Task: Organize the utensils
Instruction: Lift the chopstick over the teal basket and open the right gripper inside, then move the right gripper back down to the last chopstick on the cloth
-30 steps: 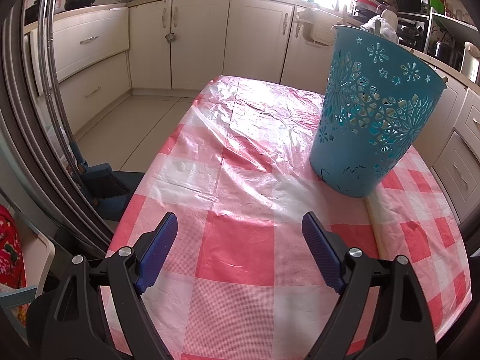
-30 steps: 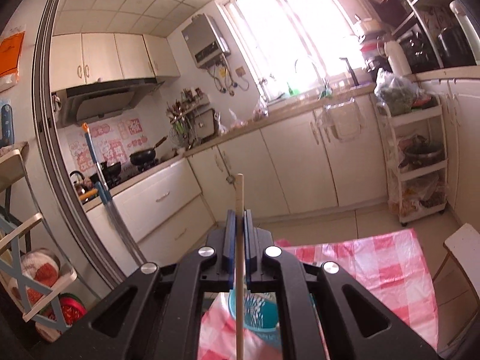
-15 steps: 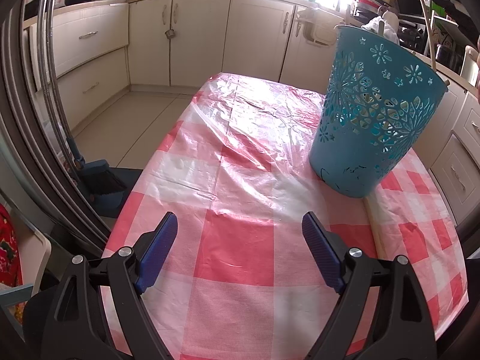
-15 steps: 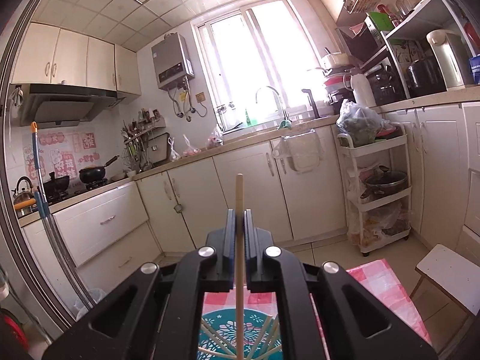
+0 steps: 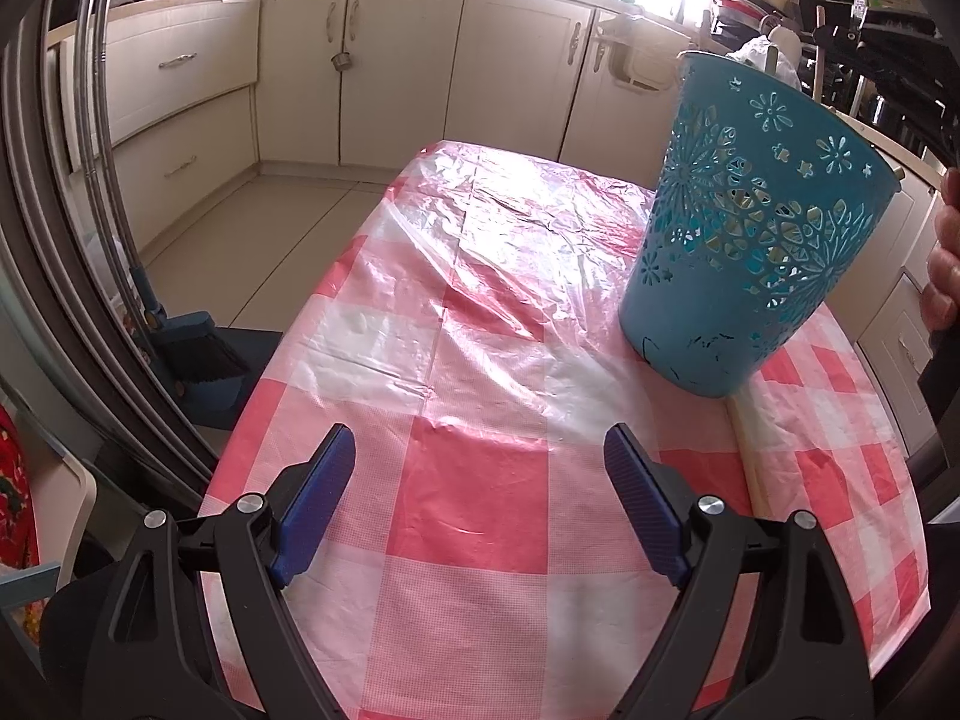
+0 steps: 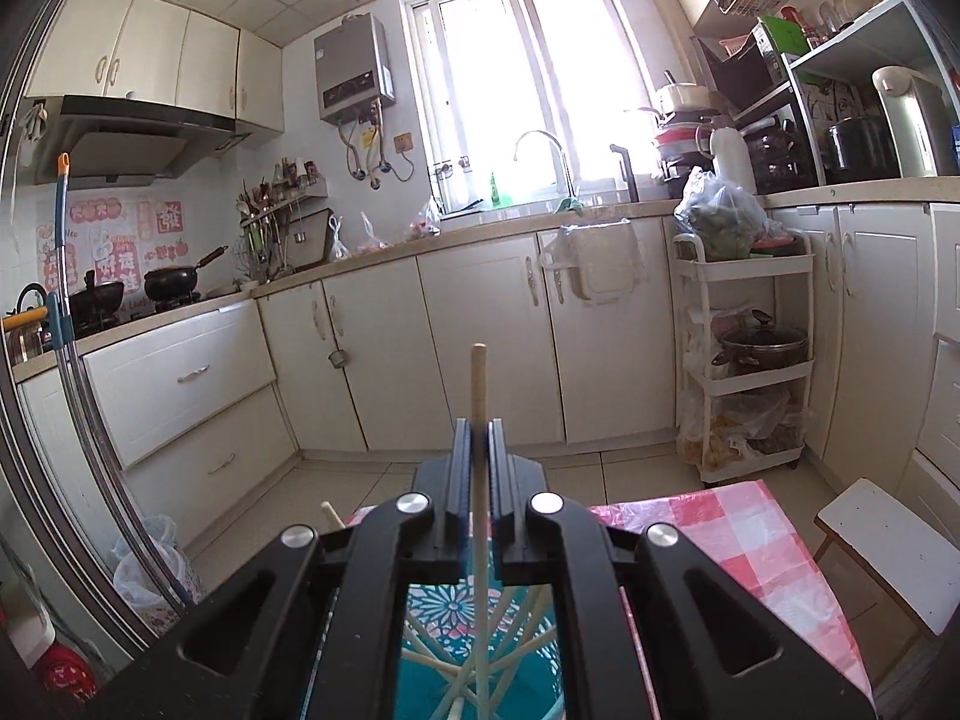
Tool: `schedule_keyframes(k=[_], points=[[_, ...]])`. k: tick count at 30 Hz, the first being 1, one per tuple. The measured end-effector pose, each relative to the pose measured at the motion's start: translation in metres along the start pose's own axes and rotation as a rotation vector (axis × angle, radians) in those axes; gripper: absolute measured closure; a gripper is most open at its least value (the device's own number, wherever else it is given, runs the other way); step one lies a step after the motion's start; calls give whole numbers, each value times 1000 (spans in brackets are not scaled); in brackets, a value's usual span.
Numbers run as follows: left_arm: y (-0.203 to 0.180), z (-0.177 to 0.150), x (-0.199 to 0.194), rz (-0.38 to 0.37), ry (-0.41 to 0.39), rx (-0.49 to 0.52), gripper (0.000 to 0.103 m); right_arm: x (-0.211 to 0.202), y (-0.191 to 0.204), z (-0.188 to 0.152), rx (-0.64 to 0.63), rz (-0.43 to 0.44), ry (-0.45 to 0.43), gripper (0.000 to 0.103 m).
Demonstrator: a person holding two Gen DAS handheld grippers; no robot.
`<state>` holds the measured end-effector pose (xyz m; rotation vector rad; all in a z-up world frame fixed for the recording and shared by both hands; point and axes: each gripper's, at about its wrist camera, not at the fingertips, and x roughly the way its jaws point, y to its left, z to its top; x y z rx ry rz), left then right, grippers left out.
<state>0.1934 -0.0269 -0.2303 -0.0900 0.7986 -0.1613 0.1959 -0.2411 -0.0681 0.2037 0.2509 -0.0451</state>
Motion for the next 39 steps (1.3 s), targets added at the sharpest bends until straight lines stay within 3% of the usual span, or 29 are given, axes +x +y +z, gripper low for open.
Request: schedule_keyframes(k=[6,9,17,22,25,30,32,39], points=[[0,0,0,2,-1,3,22,-6,-1,-9,-41,15,56,96],[-1,0,0,5,-3,4,22,-13,-2,-12,-58,22,71,90],[-3,-1,-2,10,-5,10,22,-60,-6,-7,-75,29,19,83],[-2,-1,-3,12,-5,8,22,-92,-6,-18,-67,38,25,73],[-2,-1,-4,12,-4,5,22,-99,-1,-45,-78,49,140,73],[-2,-1,-4,13,-5,6,22,-69,9,-121,-112,96,483,78],[-2,-1,-4,13,-5,6,22,-56,8,-142,-91,105,577,79],[-1,-2,-5,13,-6,6,22,-25,11,-160,-93,59,654,81]])
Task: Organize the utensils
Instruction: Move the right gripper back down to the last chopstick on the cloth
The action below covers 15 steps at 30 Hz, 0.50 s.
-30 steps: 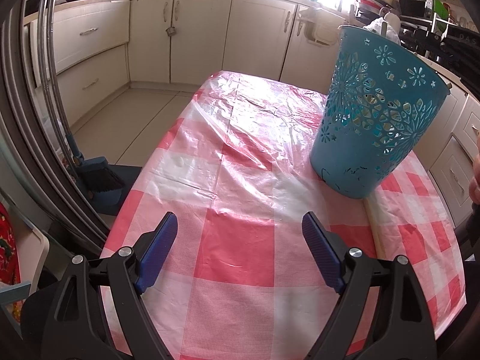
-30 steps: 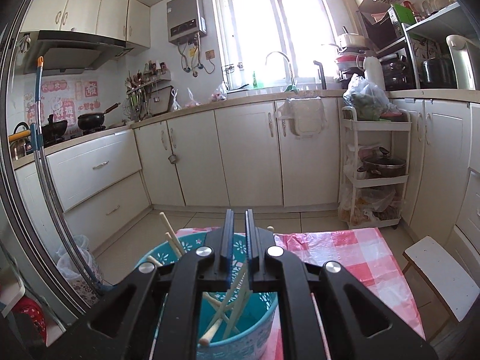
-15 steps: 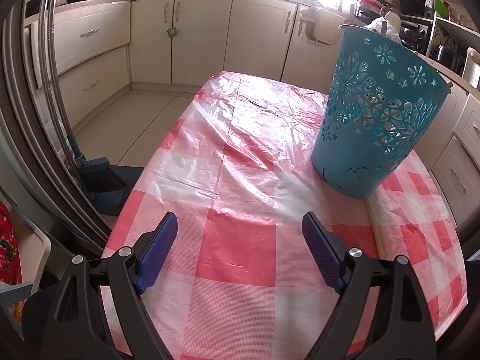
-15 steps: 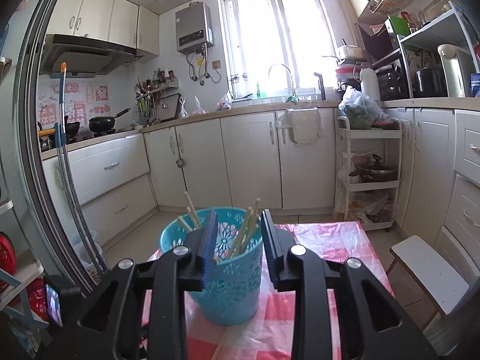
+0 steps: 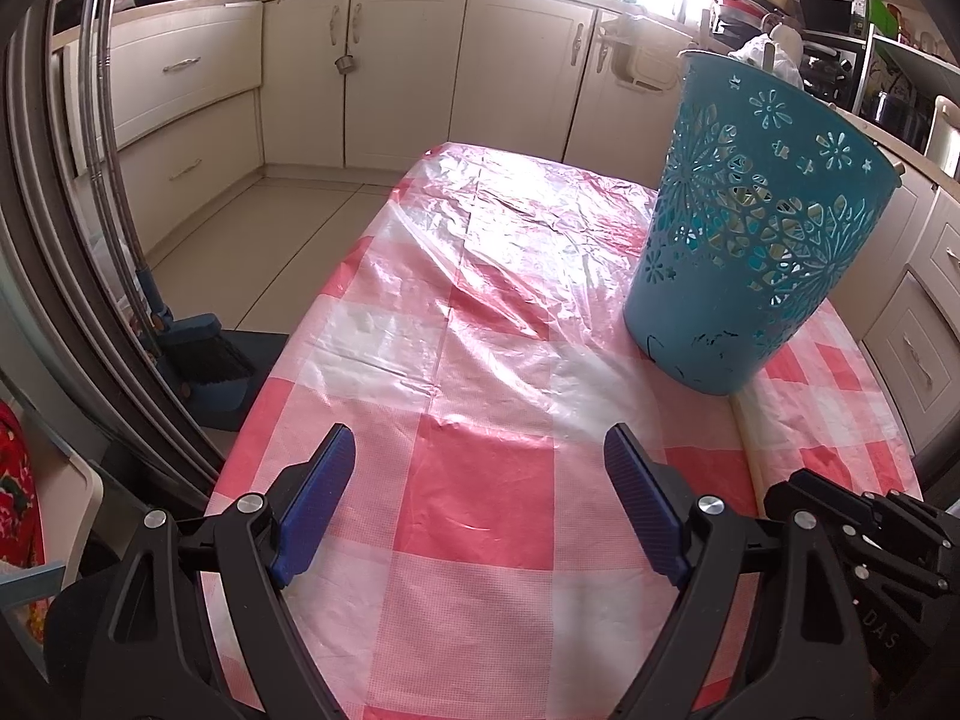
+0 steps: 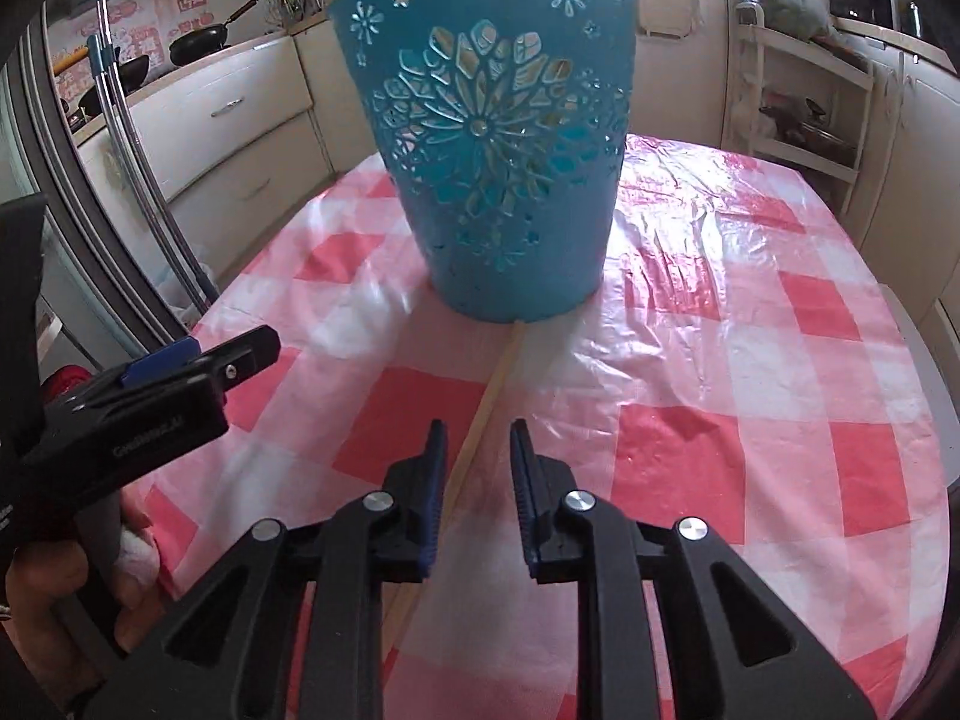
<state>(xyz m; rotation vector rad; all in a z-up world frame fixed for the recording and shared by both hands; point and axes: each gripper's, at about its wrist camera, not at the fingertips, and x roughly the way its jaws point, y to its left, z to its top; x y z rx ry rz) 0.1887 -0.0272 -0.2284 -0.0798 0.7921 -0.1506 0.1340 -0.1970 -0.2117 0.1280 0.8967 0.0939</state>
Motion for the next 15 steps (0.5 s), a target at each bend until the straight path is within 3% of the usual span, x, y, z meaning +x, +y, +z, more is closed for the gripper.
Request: schedule_keyframes(k=[8,12,15], points=[[0,-1,0,-3,1,-1,22,19,3,14,-22,-29,46,81],[0,0,0,-3,2,0,22,13,3,6,-54,-36,40,93],[0,-1,0,-3,1,0,22,8,-1,1,-68,-37,42,96]])
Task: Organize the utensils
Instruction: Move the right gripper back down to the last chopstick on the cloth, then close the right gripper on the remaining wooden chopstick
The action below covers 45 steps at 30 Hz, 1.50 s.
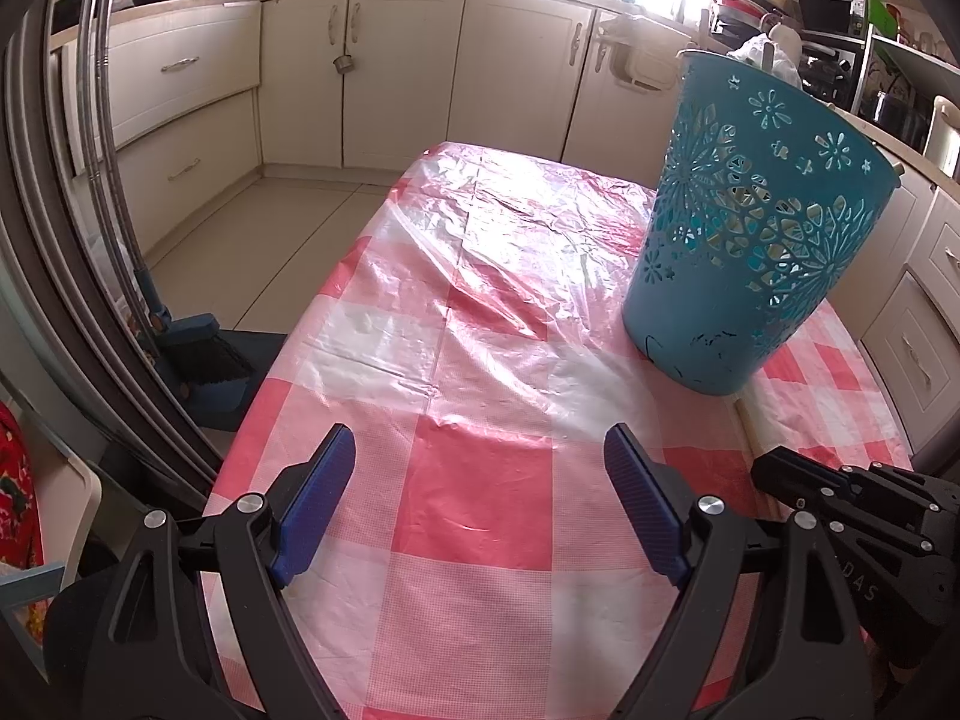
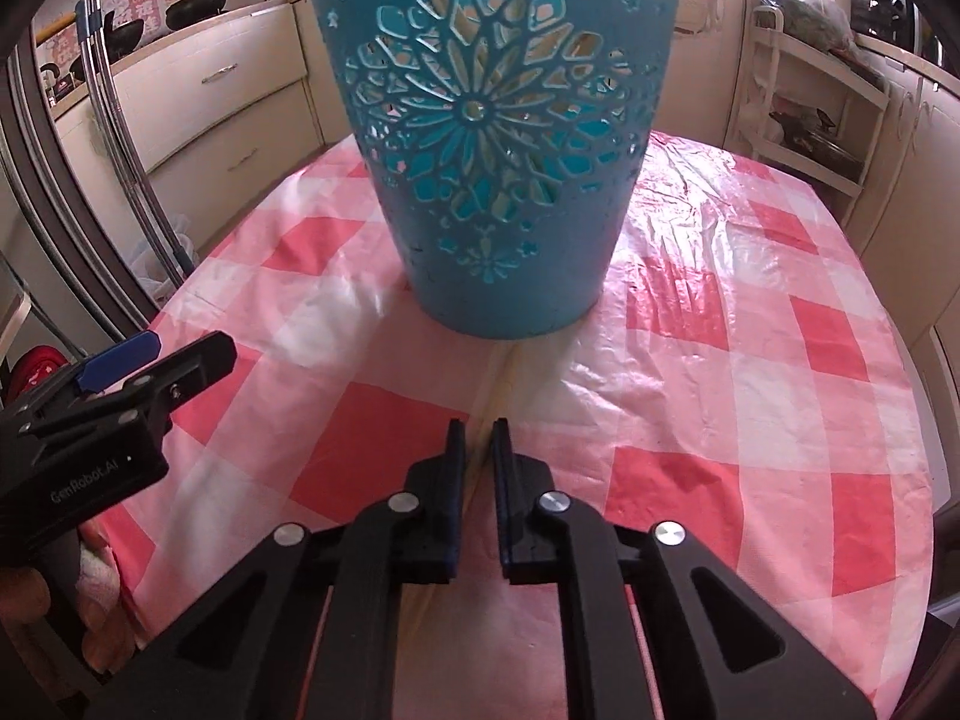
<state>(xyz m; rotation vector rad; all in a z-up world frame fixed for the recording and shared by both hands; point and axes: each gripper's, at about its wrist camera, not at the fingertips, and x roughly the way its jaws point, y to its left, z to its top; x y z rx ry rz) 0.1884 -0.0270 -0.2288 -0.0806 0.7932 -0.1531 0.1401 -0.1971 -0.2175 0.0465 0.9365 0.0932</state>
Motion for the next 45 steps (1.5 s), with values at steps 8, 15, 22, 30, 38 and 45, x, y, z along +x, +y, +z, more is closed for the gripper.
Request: schedule_keyframes(k=[8,15,22,30,38,45], points=[[-1,0,0,2,-1,8,22,-16,-24,-12,17,-15,7,97],[-5,0,-1,9,-3,26,22,-19,-34,-14,68,6,4,87],[-8,-1,-3,15,-6,43,22,-12,-30,-5,52,-11,11,76],[-8,-1,-3,5,-2,42,22,-12,-35,-5,70,-45,10,97],[-6,0,0,-4,3,37,20,-10,-31,-2,51,-56,27,96],[-5,0,1,-12,6,34,19,-11,-28,-3,95,-25,37,96]])
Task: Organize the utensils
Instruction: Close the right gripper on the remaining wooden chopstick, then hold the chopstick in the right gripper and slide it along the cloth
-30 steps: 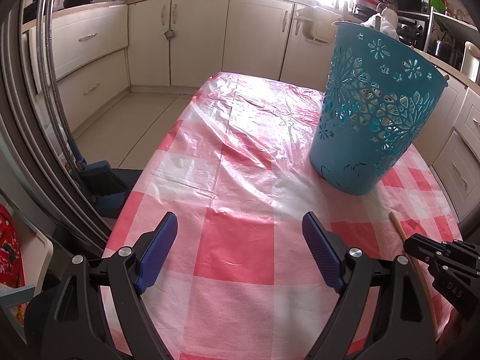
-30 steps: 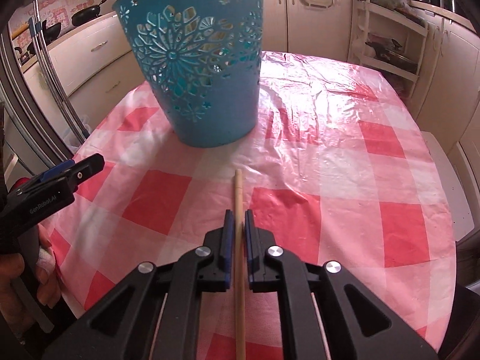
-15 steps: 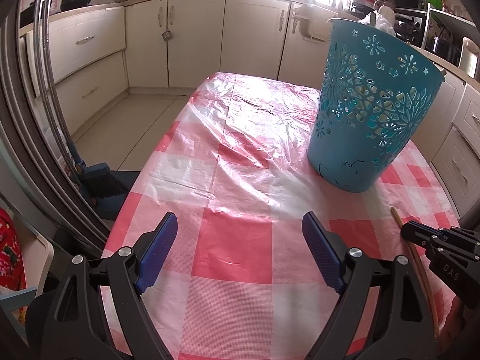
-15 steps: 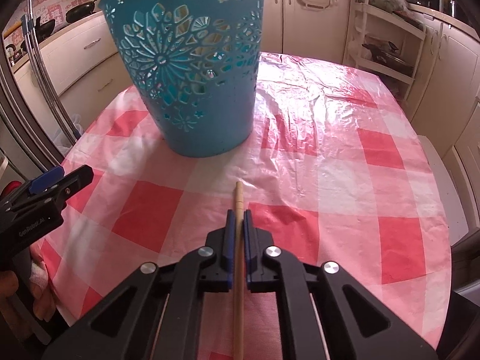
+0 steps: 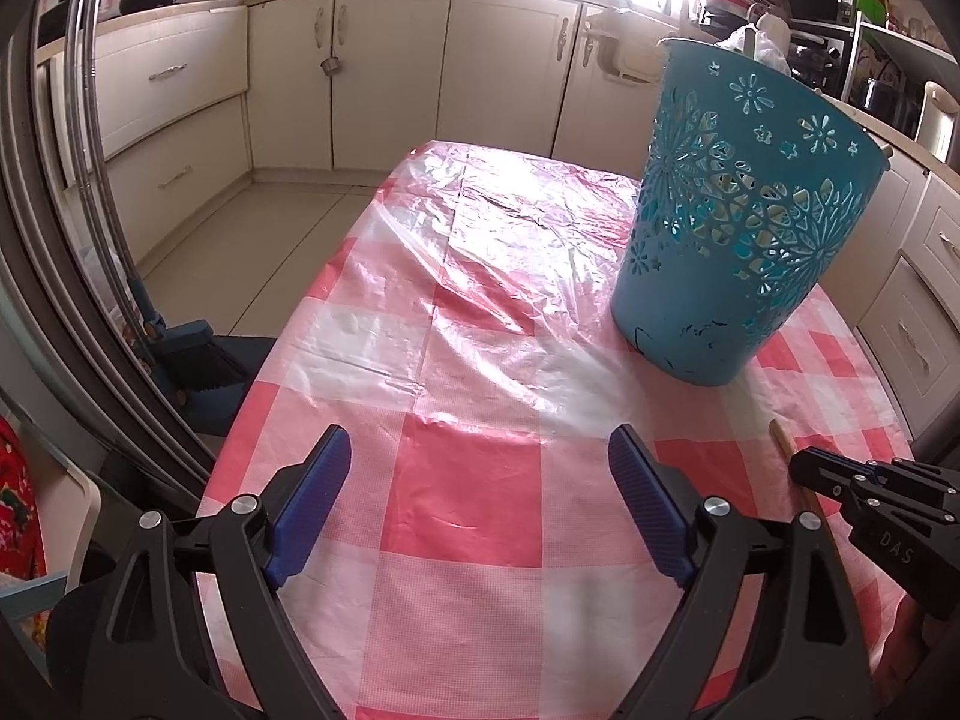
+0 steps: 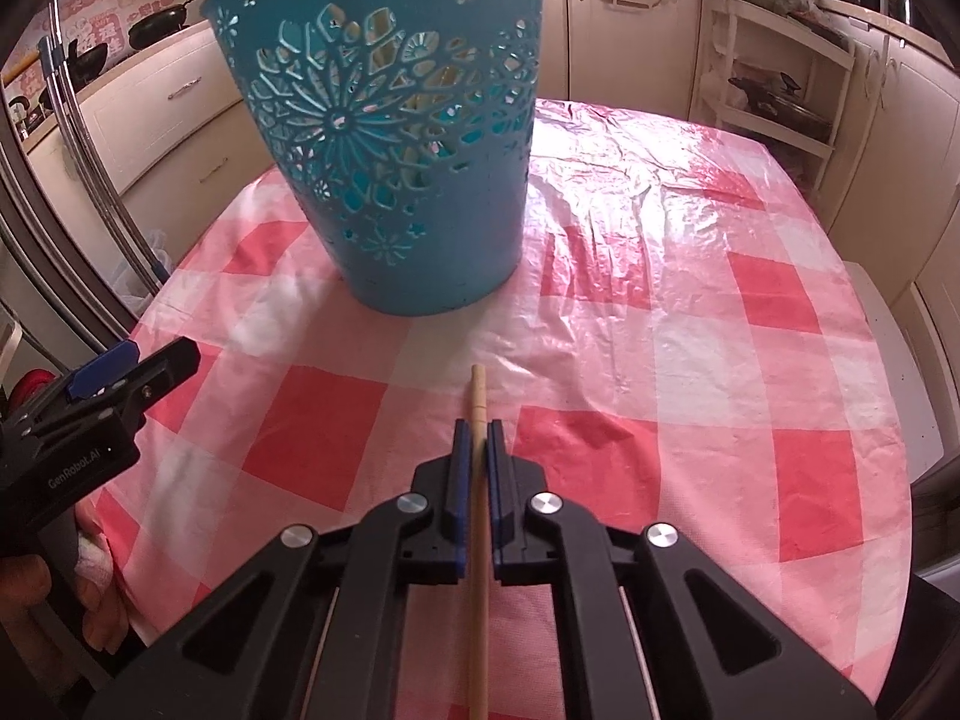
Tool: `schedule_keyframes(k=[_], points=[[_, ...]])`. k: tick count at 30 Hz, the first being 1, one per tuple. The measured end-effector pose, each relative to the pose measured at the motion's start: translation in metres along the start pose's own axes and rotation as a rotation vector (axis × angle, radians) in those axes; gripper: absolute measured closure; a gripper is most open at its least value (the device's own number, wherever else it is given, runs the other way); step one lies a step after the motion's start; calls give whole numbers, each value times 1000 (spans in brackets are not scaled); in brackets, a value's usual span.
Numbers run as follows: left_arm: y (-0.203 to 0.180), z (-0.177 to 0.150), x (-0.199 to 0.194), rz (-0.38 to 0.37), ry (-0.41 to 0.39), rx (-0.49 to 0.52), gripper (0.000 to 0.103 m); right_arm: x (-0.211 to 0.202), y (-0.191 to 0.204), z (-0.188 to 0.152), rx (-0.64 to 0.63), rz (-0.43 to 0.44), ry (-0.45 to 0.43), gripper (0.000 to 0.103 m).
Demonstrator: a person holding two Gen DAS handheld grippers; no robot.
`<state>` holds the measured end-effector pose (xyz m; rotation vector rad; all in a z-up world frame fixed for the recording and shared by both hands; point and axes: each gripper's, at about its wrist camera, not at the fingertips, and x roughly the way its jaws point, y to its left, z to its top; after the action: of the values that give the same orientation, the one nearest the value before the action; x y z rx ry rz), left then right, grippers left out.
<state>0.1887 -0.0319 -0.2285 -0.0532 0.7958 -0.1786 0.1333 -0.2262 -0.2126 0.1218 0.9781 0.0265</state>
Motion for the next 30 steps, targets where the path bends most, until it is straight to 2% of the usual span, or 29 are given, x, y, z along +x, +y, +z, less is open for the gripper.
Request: schedule_keyframes(k=[8,14,18,22,25,27,28,30], points=[[0,-1,0,-10,-1,1,18,-2,4,-1,-29,-37,-4,97],[0,-1,-1,-7,-2,7,18,-1,7,-1,-45,-26,8,93],[-1,-1,-2,-4,-6,12,18,-1,6,0,-58,-18,13,97],[-2,-2,-4,-3,-10,16,18,-5,3,-2,-38,2,7,97],[-3,-2,-4,0,-10,19,17,-3,5,-3,-70,12,10,89],[-3,-2,-5,1,-11,20,18,-3,9,-3,-105,-2,13,90],[-3,-2,-5,2,-12,21,18,-4,9,-3,-102,8,13,97],[-3,-2,-6,4,-14,22,17,-6,6,-4,-87,18,6,97]])
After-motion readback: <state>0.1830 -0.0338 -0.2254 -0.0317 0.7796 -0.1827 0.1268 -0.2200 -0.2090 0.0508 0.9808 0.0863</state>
